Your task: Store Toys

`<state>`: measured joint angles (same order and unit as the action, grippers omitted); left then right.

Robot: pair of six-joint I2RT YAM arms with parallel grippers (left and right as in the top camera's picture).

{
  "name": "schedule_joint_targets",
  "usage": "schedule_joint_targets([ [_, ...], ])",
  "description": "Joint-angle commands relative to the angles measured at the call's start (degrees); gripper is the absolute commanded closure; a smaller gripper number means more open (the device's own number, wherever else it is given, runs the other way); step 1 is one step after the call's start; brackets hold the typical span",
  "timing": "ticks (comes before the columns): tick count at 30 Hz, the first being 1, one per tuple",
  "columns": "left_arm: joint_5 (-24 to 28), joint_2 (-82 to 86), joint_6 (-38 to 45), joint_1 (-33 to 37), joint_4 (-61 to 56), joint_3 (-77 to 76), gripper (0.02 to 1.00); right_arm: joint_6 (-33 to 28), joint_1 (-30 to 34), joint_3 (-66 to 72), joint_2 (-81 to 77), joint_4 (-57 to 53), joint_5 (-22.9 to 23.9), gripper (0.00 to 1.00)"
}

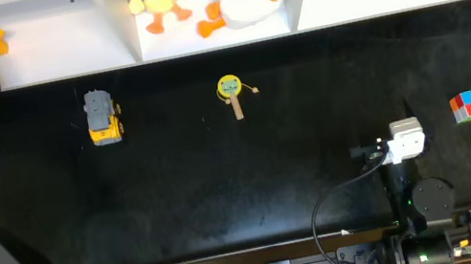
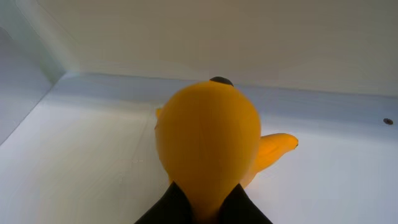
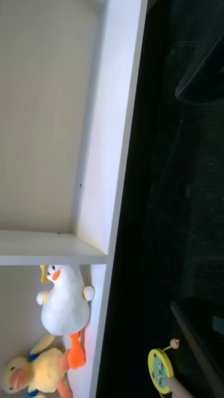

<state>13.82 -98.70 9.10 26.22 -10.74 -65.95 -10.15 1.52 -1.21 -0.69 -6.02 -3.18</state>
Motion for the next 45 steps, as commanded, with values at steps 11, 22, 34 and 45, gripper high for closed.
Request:
schedule_joint_targets([
  [11, -2.7, 8.3, 1.4, -0.5, 14.2, -1.4, 0.947, 0.1, 0.4, 0.3, 0.5, 0.4, -0.1, 0.005],
  [22, -3.7, 14.4, 1.6, -0.5, 20.2, -1.4, 0.936, 0.1, 0.4, 0.3, 0.5, 0.4, -0.1, 0.007],
  [34, -5.1, 14.3, 1.6, -0.5, 20.5, -1.4, 0.936, 0.1, 0.4, 0.3, 0.5, 0.4, -0.1, 0.003],
  [45, -8.0, 13.8, 1.6, -0.5, 20.1, -1.4, 0.936, 0.1, 0.4, 0.3, 0.5, 0.4, -0.1, 0.005],
])
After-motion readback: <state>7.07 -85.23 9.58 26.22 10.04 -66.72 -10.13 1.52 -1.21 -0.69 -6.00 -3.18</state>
